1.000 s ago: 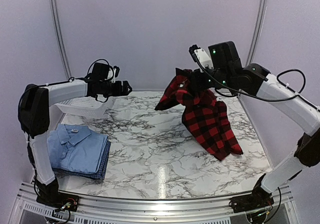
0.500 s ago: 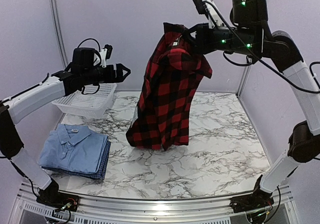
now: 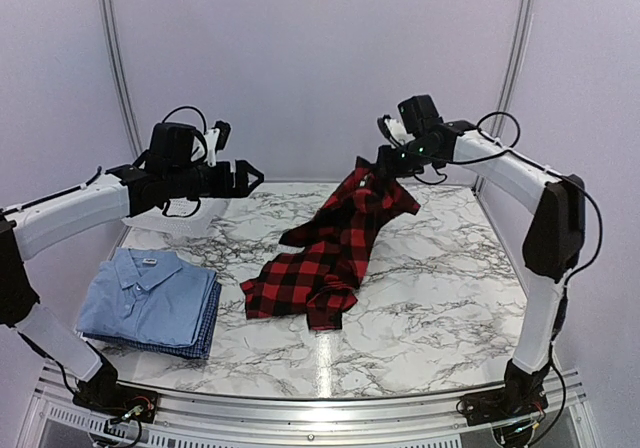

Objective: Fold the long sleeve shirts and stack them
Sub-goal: Place the crumpled shirt at the center of the board, then pick up the crumpled shirt from the center of the board.

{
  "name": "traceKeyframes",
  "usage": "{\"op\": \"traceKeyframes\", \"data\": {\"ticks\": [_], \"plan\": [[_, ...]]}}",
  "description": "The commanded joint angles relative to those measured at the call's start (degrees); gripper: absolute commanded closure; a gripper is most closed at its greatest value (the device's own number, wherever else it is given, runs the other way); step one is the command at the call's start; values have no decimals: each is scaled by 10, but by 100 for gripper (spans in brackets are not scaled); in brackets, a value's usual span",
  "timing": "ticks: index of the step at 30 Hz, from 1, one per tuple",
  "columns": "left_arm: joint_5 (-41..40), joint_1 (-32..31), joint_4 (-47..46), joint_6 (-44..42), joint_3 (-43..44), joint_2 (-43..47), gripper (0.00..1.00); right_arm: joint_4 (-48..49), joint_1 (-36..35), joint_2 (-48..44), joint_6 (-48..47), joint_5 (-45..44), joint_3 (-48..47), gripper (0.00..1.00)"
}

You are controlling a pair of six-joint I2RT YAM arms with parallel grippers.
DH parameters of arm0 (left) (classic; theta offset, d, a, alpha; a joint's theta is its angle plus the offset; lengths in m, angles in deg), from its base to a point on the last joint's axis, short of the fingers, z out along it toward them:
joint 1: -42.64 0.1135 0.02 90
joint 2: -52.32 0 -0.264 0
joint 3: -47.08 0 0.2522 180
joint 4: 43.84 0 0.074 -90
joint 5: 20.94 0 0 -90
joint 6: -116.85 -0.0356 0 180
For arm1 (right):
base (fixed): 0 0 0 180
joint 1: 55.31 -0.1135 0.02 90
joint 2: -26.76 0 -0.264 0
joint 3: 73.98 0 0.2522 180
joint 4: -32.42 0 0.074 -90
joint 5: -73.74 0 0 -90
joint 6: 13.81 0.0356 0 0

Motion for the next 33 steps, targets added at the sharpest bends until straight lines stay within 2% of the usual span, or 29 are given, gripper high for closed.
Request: {"op": "traceKeyframes", "data": {"ticks": [1, 2, 4, 8, 12, 16, 20, 23, 29, 33], "plan": [[-4, -36, -6, 19, -60, 37, 1, 59, 21, 36, 19, 12, 17, 55], [-13, -44, -6, 23, -76, 39, 1, 64, 21, 36, 21, 4, 28, 45], [-30, -58, -6, 39, -104, 41, 1, 82, 20, 20, 26, -8, 64, 31], [-56, -78, -8, 68, -127, 16, 1, 122, 14, -36, 32, -68, 161, 21], [-90, -99, -12, 64, -96, -51, 5, 166, 3, -102, 53, -81, 284, 20], [-148, -109, -9, 50, -24, -150, 11, 178, -24, -157, 85, -111, 378, 23], [-159, -110, -8, 33, 56, -260, 14, 222, -60, -201, 117, -95, 465, 24], [-161, -114, -6, 16, 113, -324, 15, 243, -75, -198, 137, -72, 492, 26], [-222, -115, 7, 6, 191, -399, 16, 278, -114, -160, 159, -54, 502, 29], [-225, -114, 8, -5, 228, -441, 12, 302, -129, -134, 171, -40, 510, 28]]}}
